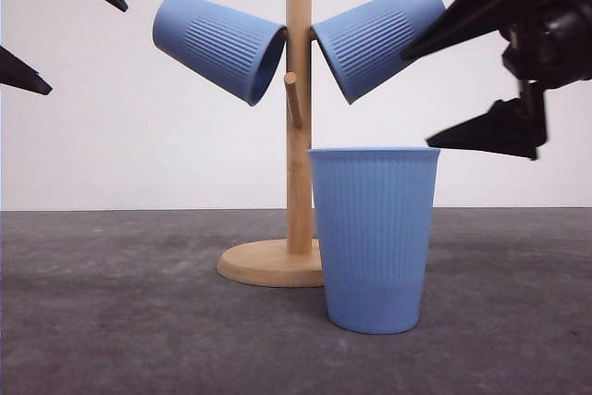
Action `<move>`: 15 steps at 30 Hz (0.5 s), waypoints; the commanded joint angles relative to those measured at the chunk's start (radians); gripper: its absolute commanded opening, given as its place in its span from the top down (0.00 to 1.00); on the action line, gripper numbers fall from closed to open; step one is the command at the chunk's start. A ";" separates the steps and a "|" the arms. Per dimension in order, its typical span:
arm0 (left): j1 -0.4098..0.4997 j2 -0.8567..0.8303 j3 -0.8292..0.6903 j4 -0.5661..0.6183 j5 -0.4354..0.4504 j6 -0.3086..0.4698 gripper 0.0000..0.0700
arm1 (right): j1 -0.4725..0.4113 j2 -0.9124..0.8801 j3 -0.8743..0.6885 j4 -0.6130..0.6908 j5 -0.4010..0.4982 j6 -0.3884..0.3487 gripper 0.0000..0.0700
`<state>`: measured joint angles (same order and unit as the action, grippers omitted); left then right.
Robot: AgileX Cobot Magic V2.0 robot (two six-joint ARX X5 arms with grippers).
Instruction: Place three cups
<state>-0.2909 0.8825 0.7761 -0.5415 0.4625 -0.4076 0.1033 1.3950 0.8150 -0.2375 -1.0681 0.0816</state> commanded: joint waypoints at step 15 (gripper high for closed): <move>-0.003 0.004 0.009 0.009 0.002 0.003 0.21 | 0.286 -0.082 0.008 -0.173 0.574 0.074 0.28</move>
<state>-0.2909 0.8825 0.7759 -0.5419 0.4625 -0.4076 0.3743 1.2995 0.8150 -0.4122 -0.5186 0.1232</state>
